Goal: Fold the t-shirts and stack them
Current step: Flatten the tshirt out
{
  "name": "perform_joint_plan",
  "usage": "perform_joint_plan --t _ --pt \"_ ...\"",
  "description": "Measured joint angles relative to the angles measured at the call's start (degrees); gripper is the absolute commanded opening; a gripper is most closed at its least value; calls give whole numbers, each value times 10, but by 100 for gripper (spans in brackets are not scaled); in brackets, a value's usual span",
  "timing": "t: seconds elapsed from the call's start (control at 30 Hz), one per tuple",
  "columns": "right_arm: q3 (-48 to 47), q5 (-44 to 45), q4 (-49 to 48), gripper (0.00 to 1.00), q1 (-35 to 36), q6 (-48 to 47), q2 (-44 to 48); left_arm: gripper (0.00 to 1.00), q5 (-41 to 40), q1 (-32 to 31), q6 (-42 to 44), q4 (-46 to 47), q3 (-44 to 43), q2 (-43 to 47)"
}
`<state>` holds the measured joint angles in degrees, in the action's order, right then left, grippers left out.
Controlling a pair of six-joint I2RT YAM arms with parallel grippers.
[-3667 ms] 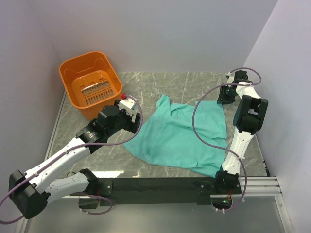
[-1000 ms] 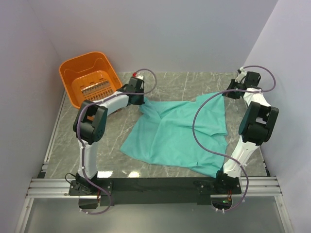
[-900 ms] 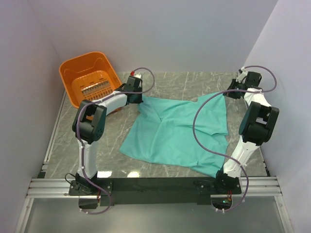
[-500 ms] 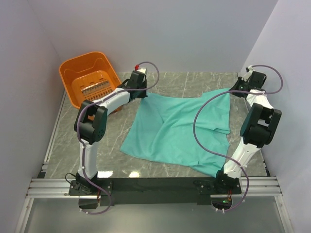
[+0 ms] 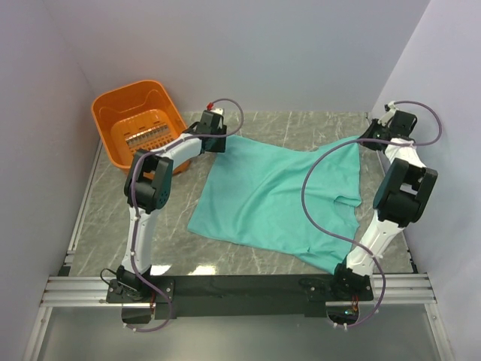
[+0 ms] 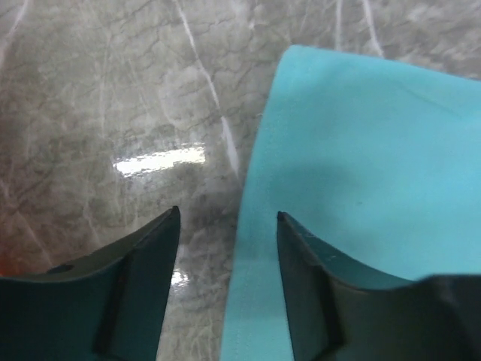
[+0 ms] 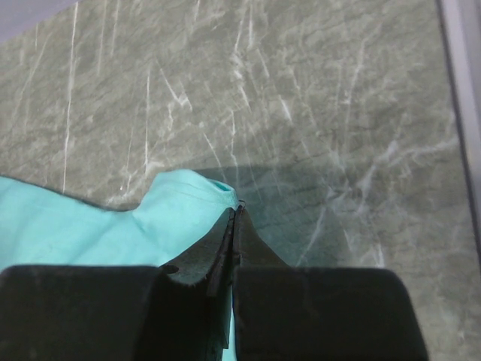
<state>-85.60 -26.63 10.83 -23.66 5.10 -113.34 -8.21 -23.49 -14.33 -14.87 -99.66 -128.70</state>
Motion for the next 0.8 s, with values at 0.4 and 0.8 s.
perform_joint_plan --t 0.4,0.8 --pt "-32 -26 30 0 28 -18 -35 70 70 7 13 -4 -103 -12" --pt "-59 -28 62 0 46 -35 -55 69 83 15 -16 -7 -219 -135"
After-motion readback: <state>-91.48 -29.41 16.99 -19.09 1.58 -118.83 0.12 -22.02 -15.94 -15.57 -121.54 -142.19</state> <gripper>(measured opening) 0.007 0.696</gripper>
